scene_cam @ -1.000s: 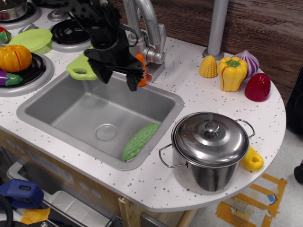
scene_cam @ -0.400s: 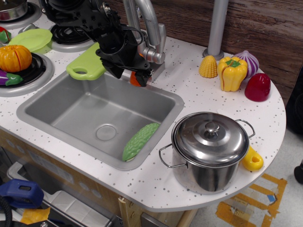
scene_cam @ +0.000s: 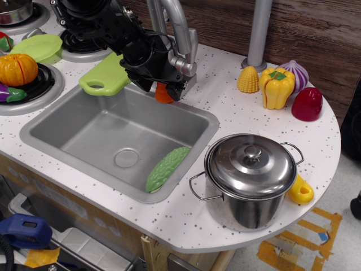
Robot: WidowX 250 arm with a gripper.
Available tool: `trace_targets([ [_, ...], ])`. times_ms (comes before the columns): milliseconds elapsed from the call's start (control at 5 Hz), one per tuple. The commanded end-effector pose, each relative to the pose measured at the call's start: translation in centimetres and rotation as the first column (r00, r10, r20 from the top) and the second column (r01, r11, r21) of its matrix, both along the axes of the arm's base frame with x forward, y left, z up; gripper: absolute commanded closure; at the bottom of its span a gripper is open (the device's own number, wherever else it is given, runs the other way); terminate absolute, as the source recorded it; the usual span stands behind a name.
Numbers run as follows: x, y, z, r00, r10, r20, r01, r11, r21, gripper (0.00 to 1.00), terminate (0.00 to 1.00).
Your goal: Put carrot on cutting board
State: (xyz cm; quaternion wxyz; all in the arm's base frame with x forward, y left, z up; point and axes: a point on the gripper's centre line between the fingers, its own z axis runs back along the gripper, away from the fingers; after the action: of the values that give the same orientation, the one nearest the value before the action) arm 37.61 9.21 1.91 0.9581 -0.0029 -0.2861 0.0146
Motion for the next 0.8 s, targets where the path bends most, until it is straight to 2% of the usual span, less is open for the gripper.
trace_targets([
  [0, 0.7, 0.5, 1.1, 0.999, -0.004, 0.033, 0.004, 1.0, -0.005, 1.0, 0.0],
  [200, 0.0, 0.9, 1.7, 1.0, 0.012, 0.007, -0.012, 1.0, 0.009, 1.0, 0.0],
  [600, -3.9, 2.6, 5.7, 0.993, 0.079, -0.084, -0.069, 0.992, 0.108, 1.0, 0.0],
])
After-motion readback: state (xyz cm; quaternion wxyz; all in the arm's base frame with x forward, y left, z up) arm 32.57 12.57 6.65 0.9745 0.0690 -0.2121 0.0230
